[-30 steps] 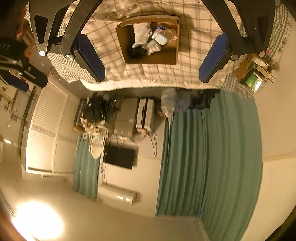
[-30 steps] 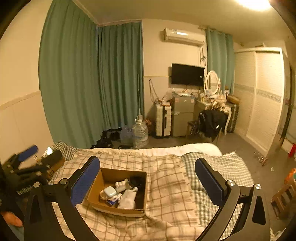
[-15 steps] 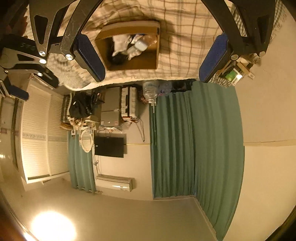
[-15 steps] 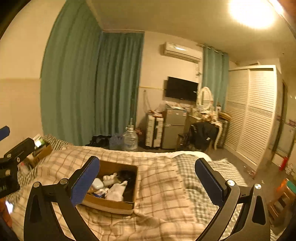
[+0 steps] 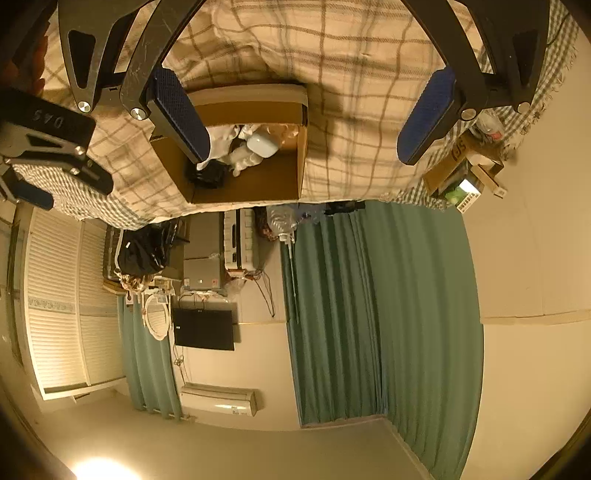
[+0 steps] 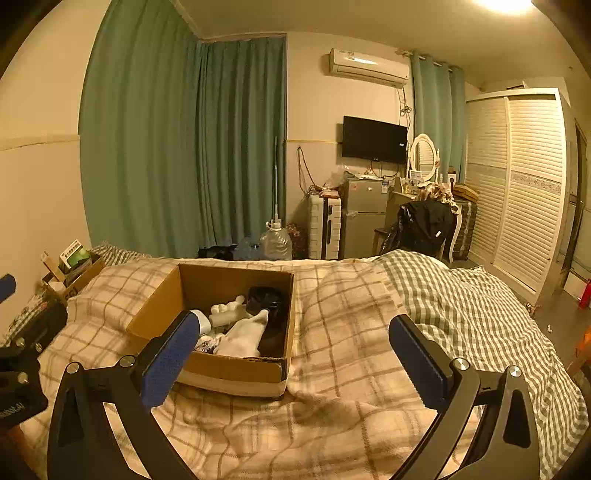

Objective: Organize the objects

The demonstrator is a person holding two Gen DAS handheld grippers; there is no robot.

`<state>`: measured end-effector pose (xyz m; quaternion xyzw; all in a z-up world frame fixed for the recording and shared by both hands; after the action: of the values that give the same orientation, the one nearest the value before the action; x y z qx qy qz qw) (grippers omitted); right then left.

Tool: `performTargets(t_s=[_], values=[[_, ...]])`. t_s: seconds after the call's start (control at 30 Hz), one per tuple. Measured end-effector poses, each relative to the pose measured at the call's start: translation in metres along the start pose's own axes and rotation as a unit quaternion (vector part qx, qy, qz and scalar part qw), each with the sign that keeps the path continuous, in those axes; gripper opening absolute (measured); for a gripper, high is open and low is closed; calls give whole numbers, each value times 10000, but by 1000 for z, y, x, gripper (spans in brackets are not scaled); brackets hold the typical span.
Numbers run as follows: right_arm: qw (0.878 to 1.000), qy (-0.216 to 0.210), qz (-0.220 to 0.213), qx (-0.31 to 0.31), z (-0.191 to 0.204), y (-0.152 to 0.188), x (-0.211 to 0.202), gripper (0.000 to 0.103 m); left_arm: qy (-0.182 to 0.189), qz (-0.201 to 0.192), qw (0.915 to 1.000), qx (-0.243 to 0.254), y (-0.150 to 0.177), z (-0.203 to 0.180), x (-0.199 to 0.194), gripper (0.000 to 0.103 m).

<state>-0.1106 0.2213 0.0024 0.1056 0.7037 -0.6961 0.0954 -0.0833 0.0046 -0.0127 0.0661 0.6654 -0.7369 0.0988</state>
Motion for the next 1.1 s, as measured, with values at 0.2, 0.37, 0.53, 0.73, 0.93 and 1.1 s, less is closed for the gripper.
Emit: performTargets(t_s=[0.2,0.37,0.53,0.73,0.93,1.1], values=[[10000,-6,-35,-67,4,1,-1,103,17,159,9998,-138,5,5,4,103],[9999,18,-71,-75,4,1,-4,103,-8,185,9996,-204,6,7,5,103],[9999,18,-98,-117,6,1,-5,103,-29,267,9993,-277,8,10,7,103],[9998,20,-75,-169,9,1,-5,103,-49,282,9991,-323,9,14,8,103],[9998,14,-74,-176,10,1,-5,103,-37,327,9987,-389,11,16,9,103],[9998,18,-65,-180,10,2,-5,103,-12,351,9986,-391,12,16,10,103]])
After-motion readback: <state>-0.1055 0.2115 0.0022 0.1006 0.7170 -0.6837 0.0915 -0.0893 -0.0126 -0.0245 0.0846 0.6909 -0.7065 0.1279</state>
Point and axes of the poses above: each gripper's, at about its wrist camera, not at the fingertips, and x roughly the way its jaws point, z to its left, y to its underside, the point moved 3 cm from there along x, roughly the way its jaws point, and after that the axes turned 5 degrees about -z, right-handed, at the moved point
